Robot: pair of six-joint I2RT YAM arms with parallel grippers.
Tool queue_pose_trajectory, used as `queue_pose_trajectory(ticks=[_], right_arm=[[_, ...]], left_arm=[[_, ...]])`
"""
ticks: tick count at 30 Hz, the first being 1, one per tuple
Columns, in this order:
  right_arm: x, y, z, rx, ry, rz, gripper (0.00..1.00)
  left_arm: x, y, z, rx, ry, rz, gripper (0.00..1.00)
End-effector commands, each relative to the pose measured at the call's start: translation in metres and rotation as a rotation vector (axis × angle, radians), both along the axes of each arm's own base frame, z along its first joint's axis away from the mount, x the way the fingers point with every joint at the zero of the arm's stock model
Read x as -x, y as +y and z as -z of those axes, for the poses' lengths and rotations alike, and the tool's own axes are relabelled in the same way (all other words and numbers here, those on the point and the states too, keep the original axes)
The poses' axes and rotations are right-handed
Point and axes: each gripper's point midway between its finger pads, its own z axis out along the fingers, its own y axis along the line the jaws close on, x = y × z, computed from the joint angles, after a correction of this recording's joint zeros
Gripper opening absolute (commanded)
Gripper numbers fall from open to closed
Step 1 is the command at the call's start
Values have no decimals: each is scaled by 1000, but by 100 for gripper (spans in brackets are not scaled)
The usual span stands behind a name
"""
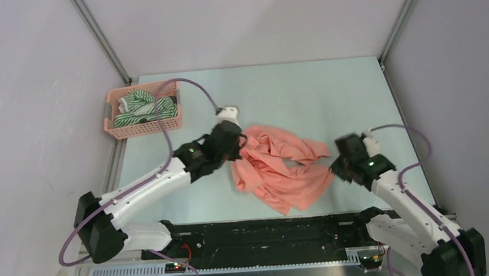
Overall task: Fold and stack the mixed laundry pile
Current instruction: Flatten out the T-shirt at the center of the board.
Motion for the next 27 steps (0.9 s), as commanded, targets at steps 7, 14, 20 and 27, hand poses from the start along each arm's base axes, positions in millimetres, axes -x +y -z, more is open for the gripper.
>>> queue_pose_trajectory(ticks=[7, 14, 20, 27], right_arm=[[-118, -113, -309, 294, -794, 155, 0], [-105, -156, -401, 493, -968, 241, 0], [-83, -164, -410, 564, -962, 247, 0], [-65, -168, -374, 603, -824, 216, 0]], left_arm=[[-95, 124, -182, 112, -316, -309, 0], [-85, 175, -255, 162, -448, -421, 0], [-65, 161, -231, 196, -391, -299, 0], [-35, 153, -170, 171, -274, -194, 0]])
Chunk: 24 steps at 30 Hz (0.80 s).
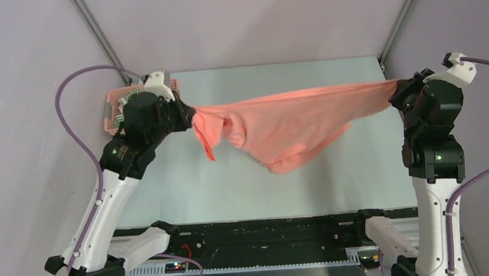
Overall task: Fold and stack the mixed laundry pile
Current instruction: Flatten out the T-shirt at the center of the board.
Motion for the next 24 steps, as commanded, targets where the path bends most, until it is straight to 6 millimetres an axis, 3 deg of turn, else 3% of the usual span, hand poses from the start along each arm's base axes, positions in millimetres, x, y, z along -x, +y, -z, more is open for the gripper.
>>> queue_pose_trajectory(ticks=[1, 4, 7, 12, 15, 17, 18, 19, 20, 22, 23, 24], right_arm=[[29, -36, 0, 83, 31, 181, 0], [30, -29, 13, 62, 61, 145, 0], [26, -17, 35, 8, 90, 90, 0], [19, -20, 82, -55, 233, 130, 0], [22, -29, 109, -68, 331, 195, 0], [25, -34, 121, -67, 375, 230, 0], [26, -36, 125, -67, 385, 243, 0], [30, -40, 131, -61, 404, 274, 0], [33, -43, 133, -62, 408, 298, 0], [34, -45, 135, -66, 408, 310, 0], [35, -45, 136, -69, 409, 312, 0], [34, -45, 136, -71, 406, 309, 0]], left_arm=[[13, 25, 29, -85, 37, -36, 0], [21, 15, 41, -57, 67, 23, 0], [24, 0, 67, -37, 150, 90, 0], [42, -58, 145, -18, 393, 316, 0], [44, -93, 172, -58, 425, 422, 0], [42, -119, 204, -86, 500, 493, 0], [39, -132, 203, -78, 485, 523, 0], [49, -150, 216, -87, 524, 585, 2], [51, -164, 213, -82, 511, 625, 5], [78, -197, 212, -105, 507, 744, 22], [81, -201, 210, -106, 500, 755, 33], [87, -204, 209, -104, 493, 768, 38]])
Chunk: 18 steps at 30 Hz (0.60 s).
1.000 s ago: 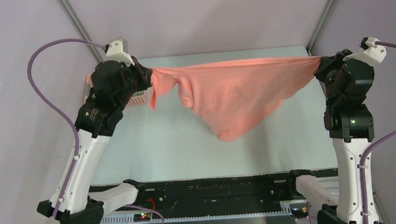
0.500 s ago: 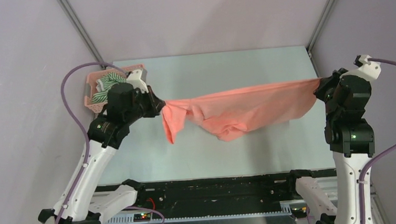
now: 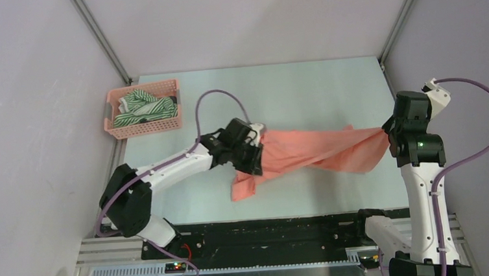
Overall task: Fold and stack the mixed laundry pile
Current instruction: Flatten out the T-shirt at the center of the board.
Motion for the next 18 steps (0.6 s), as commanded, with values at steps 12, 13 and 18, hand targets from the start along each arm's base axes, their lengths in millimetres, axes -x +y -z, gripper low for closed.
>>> queue_pose_trajectory(ticks=[12, 13, 18], right_arm=[[6, -6, -12, -5, -75, 51, 0], [6, -4, -11, -12, -78, 44, 0], [6, -2, -9, -20, -82, 40, 0]], left_arm=[[21, 51, -13, 79, -116, -329, 51], [26, 56, -3, 62, -92, -344, 50], [36, 64, 30, 2, 0, -399, 45]])
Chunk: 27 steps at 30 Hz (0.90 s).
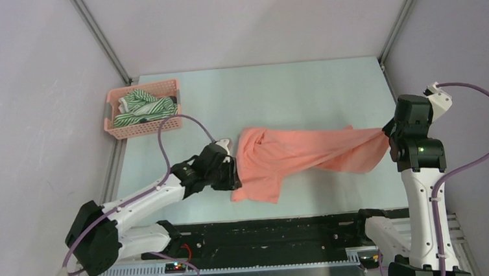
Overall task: Fold and stack the mixed laundry pile
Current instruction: Flatten out the T-shirt at the center of the board.
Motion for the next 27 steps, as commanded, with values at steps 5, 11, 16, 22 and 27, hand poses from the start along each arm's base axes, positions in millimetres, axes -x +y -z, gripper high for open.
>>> queue_pose_trajectory(ticks=[5, 11, 16, 22, 27], right_arm=[[0, 0, -9, -11, -64, 10, 0], [1, 0, -11, -9, -71, 14, 0], [1, 0, -8, -15, -64, 16, 0], [-4, 5, -8, -30, -79, -15, 0], [-23, 15, -59, 11, -265, -115, 0]], left_arm=[[1, 14, 40, -50, 86, -157, 43], [9, 10, 60, -25, 145, -174, 38], [19, 5, 71, -15, 178, -175, 35], [21, -1, 70, -12, 169, -166, 4], [-41, 19, -13, 39, -69, -262, 0]])
